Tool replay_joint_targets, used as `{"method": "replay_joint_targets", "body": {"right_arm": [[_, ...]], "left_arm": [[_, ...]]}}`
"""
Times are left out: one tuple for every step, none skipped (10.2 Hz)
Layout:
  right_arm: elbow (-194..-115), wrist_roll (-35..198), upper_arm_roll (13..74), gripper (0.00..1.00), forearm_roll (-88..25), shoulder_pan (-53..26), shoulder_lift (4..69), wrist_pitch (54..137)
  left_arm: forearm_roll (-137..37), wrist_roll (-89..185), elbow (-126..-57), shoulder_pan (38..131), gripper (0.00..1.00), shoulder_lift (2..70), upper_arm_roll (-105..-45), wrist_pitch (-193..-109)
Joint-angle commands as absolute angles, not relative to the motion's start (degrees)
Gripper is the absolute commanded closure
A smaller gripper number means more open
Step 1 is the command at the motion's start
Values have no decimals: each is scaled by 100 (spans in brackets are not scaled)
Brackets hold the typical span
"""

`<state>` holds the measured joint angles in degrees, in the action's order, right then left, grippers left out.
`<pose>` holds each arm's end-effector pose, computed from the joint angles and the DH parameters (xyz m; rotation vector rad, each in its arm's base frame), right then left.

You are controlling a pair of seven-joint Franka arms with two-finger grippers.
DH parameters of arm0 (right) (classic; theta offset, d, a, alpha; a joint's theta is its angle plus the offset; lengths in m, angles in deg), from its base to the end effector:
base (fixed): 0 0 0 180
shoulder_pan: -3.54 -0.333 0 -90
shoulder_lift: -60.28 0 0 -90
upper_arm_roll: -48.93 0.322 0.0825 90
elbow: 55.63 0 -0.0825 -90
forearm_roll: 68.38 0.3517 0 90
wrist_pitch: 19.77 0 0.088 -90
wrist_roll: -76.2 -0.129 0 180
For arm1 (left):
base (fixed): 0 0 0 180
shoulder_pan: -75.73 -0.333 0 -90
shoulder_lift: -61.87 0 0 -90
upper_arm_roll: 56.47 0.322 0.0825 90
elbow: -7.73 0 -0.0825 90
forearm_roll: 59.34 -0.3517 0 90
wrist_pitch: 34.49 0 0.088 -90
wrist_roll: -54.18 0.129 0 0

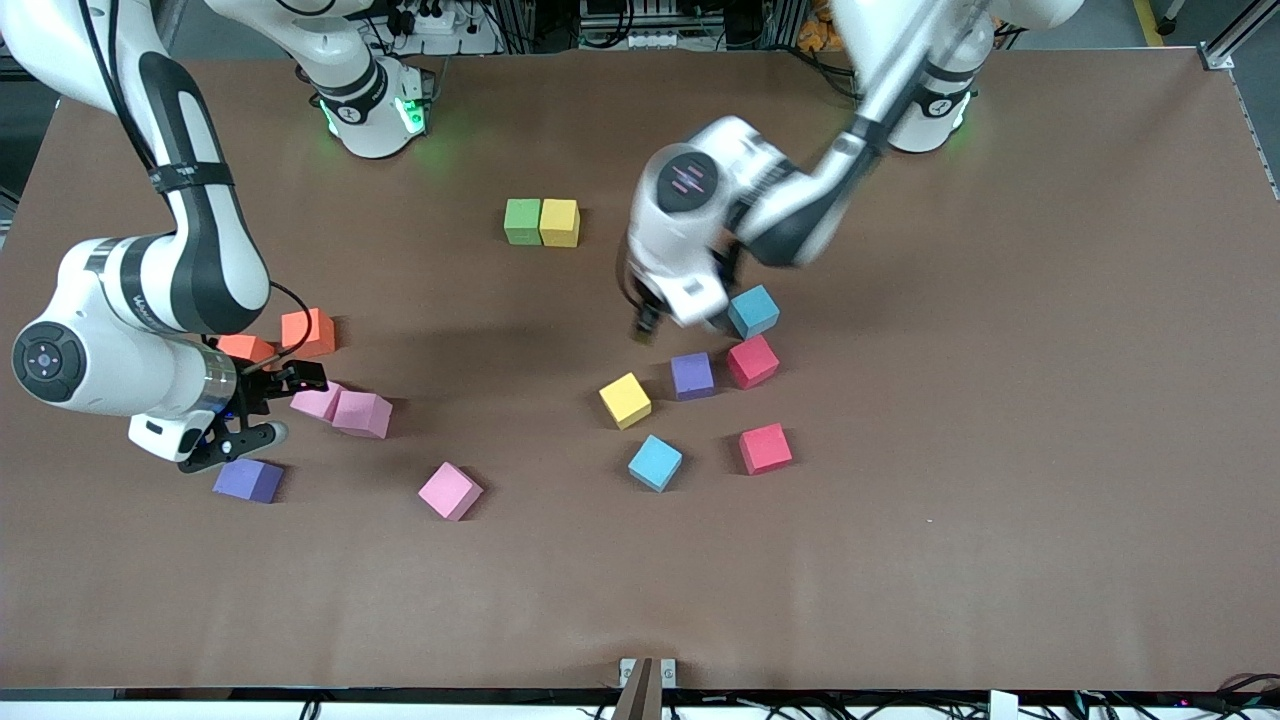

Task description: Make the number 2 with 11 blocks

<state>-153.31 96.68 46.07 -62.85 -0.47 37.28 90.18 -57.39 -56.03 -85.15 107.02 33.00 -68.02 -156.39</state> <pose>0.6086 0.0237 0.3460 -2.9892 -0.5104 0.2622 0.4926 -0.4371 0.3373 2.5382 1.7715 -0.1851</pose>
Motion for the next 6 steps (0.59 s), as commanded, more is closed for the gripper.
{"method": "replay_joint_targets", "body": {"right_arm": [[-15328,9712,4611,0,-6285,-41,3769,9018],[-15328,9712,4611,0,-6285,-41,3769,9018],[-15328,9712,4611,0,-6285,-41,3769,9018],[-15328,9712,4611,0,-6285,-41,3769,9018],[-15328,9712,4611,0,-6285,-41,3769,9018],[-15328,9712,4611,0,-6285,-41,3769,9018]], "left_arm": [[-5793,-4816,-8814,10229,12,3454,-6887,-15455],[-5845,-4630,-9086,10158,12,3463,-6878,-15524],[-5933,-4620,-9323,10061,12,3524,-6886,-15603],[-5934,-4619,-9752,9930,12,3742,-6886,-15857],[-5942,-4489,-10278,9641,12,4083,-6921,-16233],[-5916,-4409,-10466,9603,12,4209,-6913,-16246]]}}
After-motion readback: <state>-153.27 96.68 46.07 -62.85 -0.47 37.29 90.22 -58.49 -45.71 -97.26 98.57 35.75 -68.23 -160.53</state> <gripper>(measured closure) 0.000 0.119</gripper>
